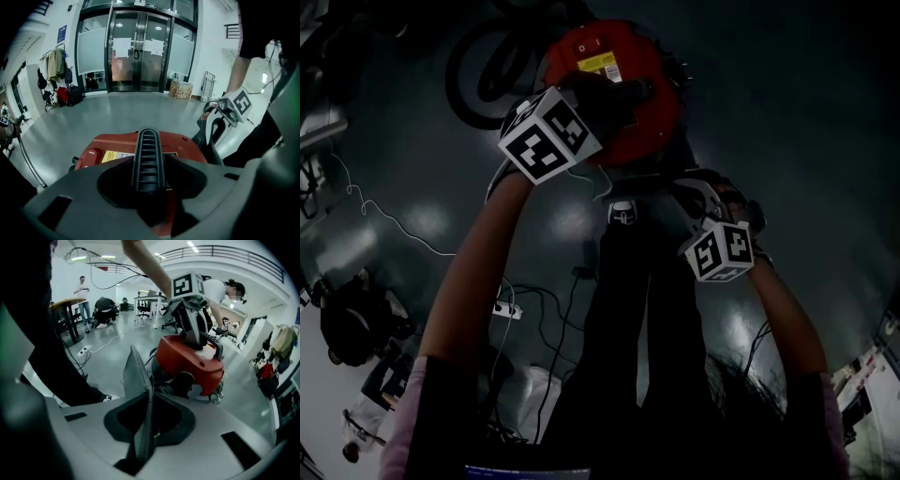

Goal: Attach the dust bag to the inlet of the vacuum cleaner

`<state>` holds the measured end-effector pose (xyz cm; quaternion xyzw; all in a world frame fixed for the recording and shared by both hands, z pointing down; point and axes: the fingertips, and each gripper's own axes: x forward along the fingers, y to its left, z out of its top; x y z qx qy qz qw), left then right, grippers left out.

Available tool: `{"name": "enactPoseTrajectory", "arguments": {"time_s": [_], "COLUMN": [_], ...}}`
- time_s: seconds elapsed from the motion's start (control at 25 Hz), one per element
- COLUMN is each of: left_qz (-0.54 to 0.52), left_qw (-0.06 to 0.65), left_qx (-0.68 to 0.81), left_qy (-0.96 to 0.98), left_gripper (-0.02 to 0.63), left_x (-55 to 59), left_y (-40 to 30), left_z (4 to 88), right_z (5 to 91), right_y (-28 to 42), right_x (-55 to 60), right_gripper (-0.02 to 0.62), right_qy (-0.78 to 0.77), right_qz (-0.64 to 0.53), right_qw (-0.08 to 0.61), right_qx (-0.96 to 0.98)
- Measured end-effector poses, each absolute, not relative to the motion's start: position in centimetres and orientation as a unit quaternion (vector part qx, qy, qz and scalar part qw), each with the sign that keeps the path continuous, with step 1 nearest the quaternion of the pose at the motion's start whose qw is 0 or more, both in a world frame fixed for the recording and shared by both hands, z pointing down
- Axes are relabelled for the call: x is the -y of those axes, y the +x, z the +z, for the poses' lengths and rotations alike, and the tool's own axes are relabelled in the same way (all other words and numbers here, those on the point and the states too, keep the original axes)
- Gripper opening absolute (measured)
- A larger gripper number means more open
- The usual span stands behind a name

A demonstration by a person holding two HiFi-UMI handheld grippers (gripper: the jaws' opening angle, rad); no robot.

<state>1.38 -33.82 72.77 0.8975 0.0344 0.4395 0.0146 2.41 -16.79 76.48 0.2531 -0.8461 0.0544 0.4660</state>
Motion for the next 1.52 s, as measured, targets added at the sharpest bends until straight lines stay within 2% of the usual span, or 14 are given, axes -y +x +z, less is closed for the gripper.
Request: {"name": "enactPoseTrajectory", "arguments": {"time_s": [0.2,0.28,0.4,0.56,0.76,0.92,1.0,1.16,1.52], "left_qz": [0.439,0.436,0.420,0.396,0.398,0.395,0.395,0.397,0.395], "left_qw": [0.014,0.014,0.014,0.014,0.017,0.016,0.016,0.017,0.019], "left_qx": [-0.033,-0.036,-0.040,-0.045,-0.045,-0.044,-0.043,-0.043,-0.044], "left_qy": [0.898,0.899,0.906,0.917,0.916,0.918,0.918,0.917,0.917], "left_gripper": [0.178,0.176,0.175,0.172,0.170,0.170,0.170,0.170,0.170], "left_x": [33.9,33.8,33.6,33.7,33.6,33.8,33.9,33.9,33.9], "left_y": [1.4,1.5,1.5,1.6,1.9,1.6,1.5,1.4,1.5], "left_z": [72.8,72.7,72.6,73.0,73.1,73.4,73.6,73.4,73.6], "right_z": [76.4,76.1,76.0,76.4,76.5,77.1,77.3,77.1,77.3], "right_y": [2.8,3.0,3.1,2.9,2.6,1.6,1.6,1.7,3.2], "right_x": [18.4,18.5,17.9,17.2,17.0,16.6,16.8,17.5,17.4], "right_gripper": [0.043,0.043,0.044,0.048,0.055,0.069,0.071,0.075,0.090], "right_qy": [0.369,0.403,0.367,0.242,0.141,0.019,0.017,0.088,0.119], "right_qz": [0.182,0.182,0.117,0.022,-0.032,-0.155,-0.124,0.012,0.120], "right_qw": [0.404,0.390,0.409,0.441,0.455,0.467,0.457,0.431,0.414], "right_qx": [0.817,0.807,0.827,0.864,0.879,0.871,0.880,0.898,0.895]}}
